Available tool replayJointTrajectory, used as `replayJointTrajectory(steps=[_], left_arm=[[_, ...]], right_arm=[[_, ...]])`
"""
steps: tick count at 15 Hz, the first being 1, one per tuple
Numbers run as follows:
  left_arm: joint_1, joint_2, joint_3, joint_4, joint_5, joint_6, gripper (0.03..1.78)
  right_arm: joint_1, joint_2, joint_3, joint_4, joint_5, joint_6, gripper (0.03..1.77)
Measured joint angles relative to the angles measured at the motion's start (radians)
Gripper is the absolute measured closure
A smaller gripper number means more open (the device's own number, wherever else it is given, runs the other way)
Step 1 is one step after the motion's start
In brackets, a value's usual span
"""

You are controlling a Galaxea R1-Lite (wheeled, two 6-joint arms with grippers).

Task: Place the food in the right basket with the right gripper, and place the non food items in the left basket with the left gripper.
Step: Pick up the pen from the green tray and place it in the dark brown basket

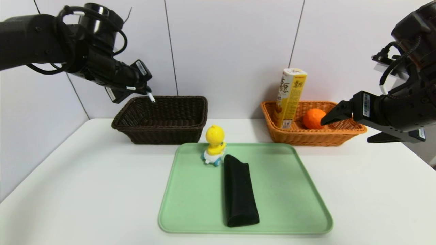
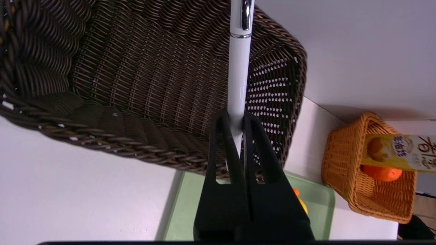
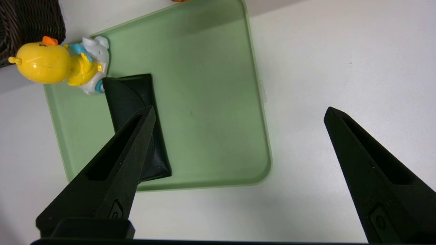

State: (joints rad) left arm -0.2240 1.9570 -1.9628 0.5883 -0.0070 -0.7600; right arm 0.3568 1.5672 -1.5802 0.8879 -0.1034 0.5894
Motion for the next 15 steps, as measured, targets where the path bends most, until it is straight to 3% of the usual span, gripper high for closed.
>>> replayJointTrajectory(steps=[15], left_arm=[[0.093, 0.233, -0.008, -0.086, 0.002, 0.064, 1.76]], right_arm=[[0.003, 0.01, 0.0, -0.002, 0.0, 0.011, 0.09]])
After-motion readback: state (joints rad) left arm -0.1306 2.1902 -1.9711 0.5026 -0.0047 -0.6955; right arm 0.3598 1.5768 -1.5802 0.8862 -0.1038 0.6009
